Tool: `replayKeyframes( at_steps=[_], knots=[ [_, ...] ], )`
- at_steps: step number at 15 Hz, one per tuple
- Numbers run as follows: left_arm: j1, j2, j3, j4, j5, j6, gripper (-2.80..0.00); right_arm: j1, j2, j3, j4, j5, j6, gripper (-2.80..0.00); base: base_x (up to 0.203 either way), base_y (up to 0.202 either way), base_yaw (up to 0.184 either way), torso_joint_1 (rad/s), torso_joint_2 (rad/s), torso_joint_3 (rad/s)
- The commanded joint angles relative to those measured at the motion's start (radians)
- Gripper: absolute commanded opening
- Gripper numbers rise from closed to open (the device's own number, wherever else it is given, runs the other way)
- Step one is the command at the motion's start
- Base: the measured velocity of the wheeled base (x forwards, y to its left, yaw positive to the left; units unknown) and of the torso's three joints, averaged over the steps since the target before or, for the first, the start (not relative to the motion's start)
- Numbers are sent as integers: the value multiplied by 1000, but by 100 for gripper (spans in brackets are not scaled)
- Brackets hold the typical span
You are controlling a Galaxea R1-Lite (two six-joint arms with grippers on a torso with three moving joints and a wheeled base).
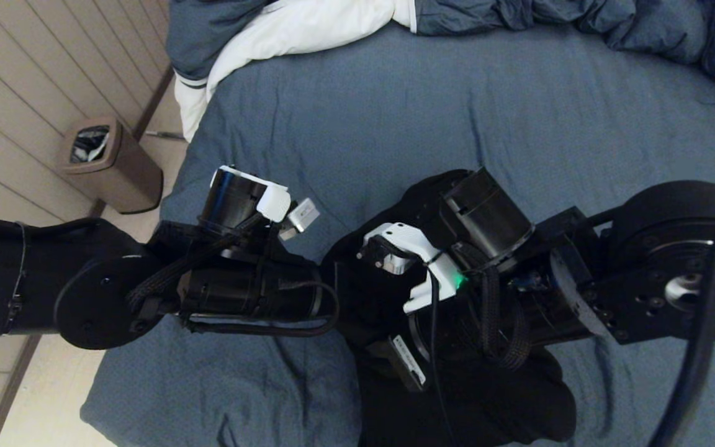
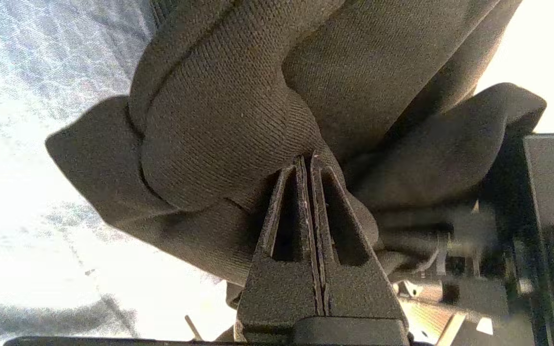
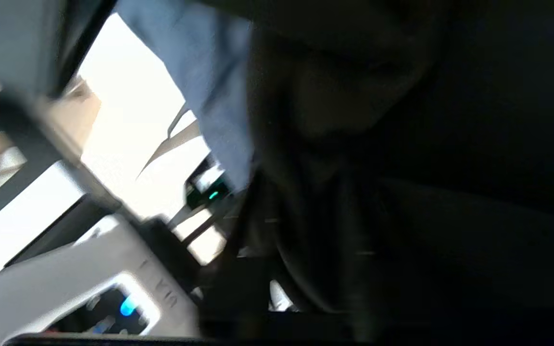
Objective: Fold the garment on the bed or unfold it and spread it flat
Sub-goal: Fold the black sweatshirt
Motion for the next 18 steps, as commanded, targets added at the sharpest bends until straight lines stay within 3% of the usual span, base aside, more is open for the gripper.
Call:
replayKeyframes(
  at_steps=[1,6,18],
  knots=[
    [-3,5,-2,0,-1,-3,-280,1,4,-4,-24,-35,1,0,0,0,0,0,0,0],
    [-6,5,-3,-2,-1,-4,-280,-2,0,-21,-31,-41,1,0,0,0,0,0,0,0],
    [-6,5,-6,-2,-1,-5,-280,-149,-121,-96,-25,-45,-14,0,0,0,0,0,0,0]
  ],
)
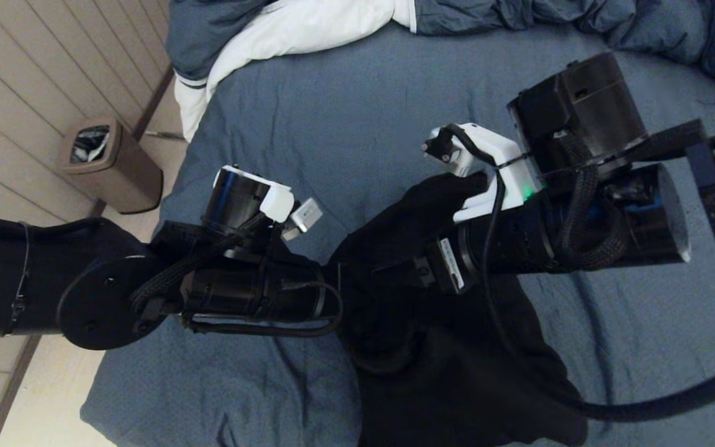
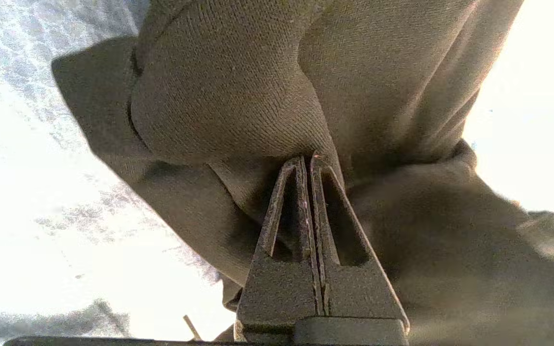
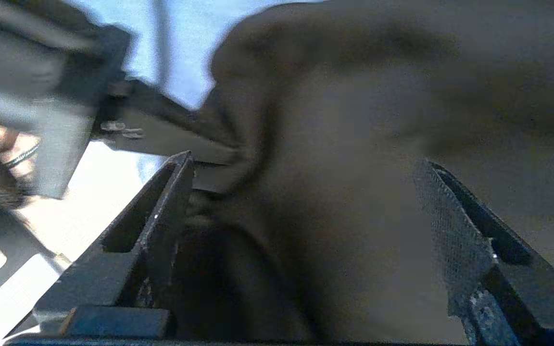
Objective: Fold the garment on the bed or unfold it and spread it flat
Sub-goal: Fold the black sweatshirt
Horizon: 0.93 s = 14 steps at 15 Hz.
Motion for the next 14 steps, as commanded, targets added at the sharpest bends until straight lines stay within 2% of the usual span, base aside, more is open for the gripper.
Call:
replayKeyframes(
  at_steps=[1,5,11,12,14],
  knots=[
    [1,2,0,-2,-2,-4,-280,-47,-14,7,5,2,1,0,0,0,0,0,0,0],
    [1,2,-3,-2,-2,-4,-280,-54,-52,55,9,10,11,0,0,0,0,0,0,0],
    [1,18,-35,-2,1,-5,-280,46,-171,135,8,9,46,0,0,0,0,0,0,0],
    [1,19,-41,-2,3,-5,-280,56,-191,153,9,7,47,-280,0,0,0,0,0,0],
    [1,28,-53,-2,6,-5,-280,71,-209,194,10,1,45,-280,0,0,0,0,0,0]
  ],
)
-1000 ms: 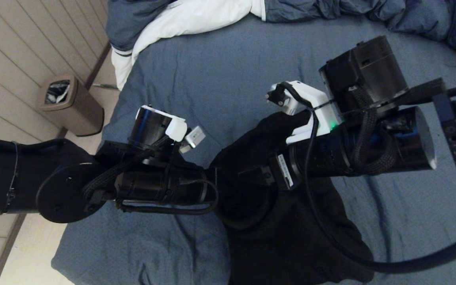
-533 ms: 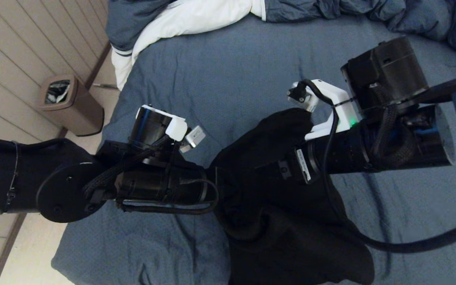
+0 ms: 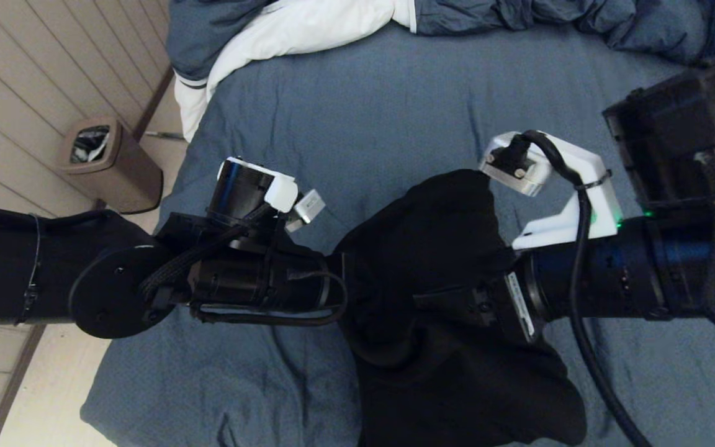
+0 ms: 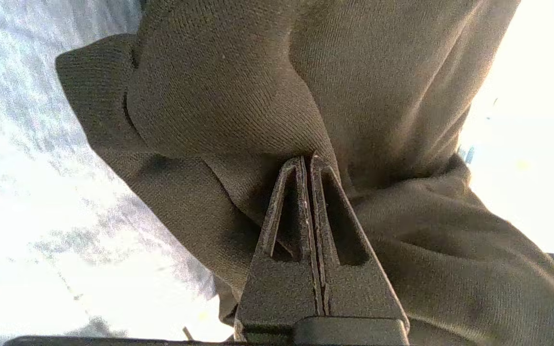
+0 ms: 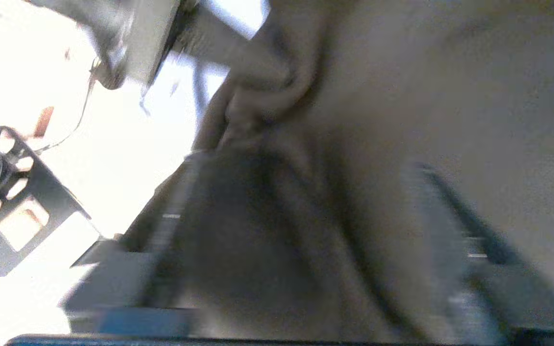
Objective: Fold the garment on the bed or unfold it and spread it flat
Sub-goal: Fold the black sweatshirt
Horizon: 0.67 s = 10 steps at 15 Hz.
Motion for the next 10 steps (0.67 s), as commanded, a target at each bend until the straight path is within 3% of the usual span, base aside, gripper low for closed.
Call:
replayKeyframes(
  at_steps=[1,5,10],
  knots=[
    [0,13,-9,-2,0,-4,-280,16,-34,47,3,-3,-4,-280,0,0,0,0,0,0],
    [1,25,-25,-2,3,-5,-280,27,-30,104,-2,3,-8,-280,0,0,0,0,0,0],
    [17,46,-39,-3,4,-4,-280,138,-33,162,-4,5,-8,-280,0,0,0,0,0,0]
  ],
)
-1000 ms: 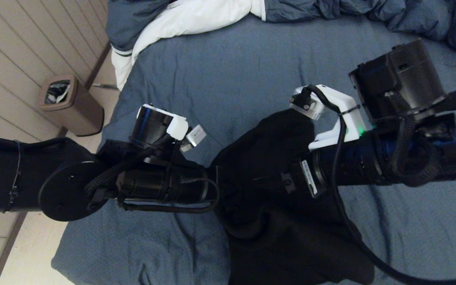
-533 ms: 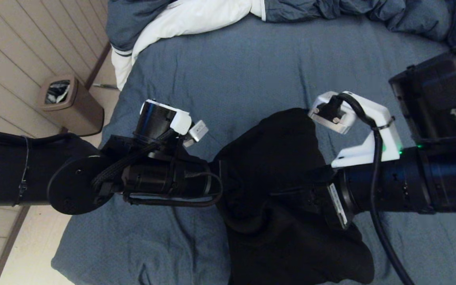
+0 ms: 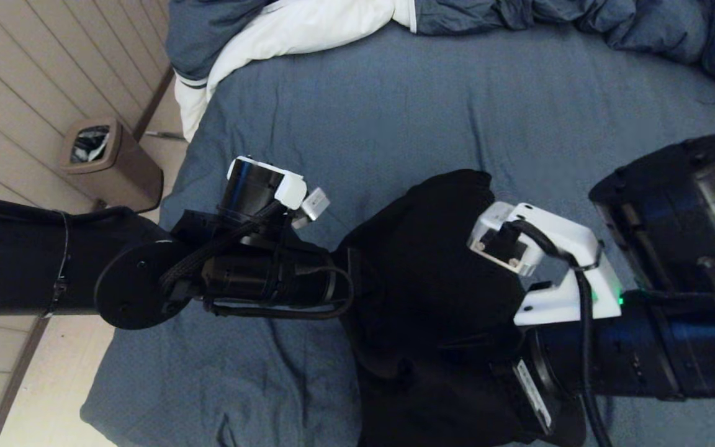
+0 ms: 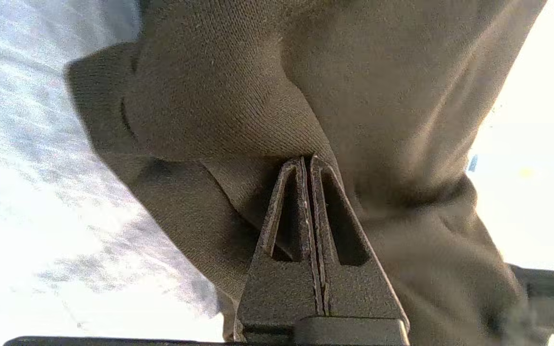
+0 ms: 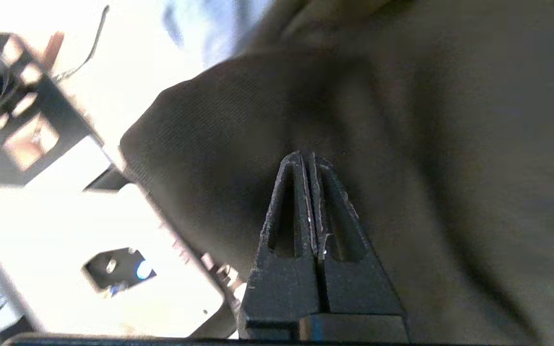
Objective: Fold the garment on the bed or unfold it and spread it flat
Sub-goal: Fold the black sweatshirt
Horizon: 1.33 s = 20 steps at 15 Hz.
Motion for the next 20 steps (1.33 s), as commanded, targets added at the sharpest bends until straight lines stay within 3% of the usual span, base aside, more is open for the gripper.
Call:
replayKeyframes(
  at_steps=[1,7,10,13,20],
  knots=[
    [14,16,-12,0,-2,-3,-280,62,2,32,2,1,-1,-280,0,0,0,0,0,0],
    [55,32,-52,4,-2,-2,-280,79,37,188,-4,7,-1,-280,0,0,0,0,0,0],
    [62,32,-65,7,-3,-2,-280,67,97,254,-11,75,0,-280,0,0,0,0,0,0],
    [65,31,-66,7,-2,-3,-280,46,142,304,-138,89,1,-280,0,0,0,0,0,0],
    [67,-48,-72,13,0,-13,-280,-2,21,236,-139,78,-3,-280,0,0,0,0,0,0]
  ],
)
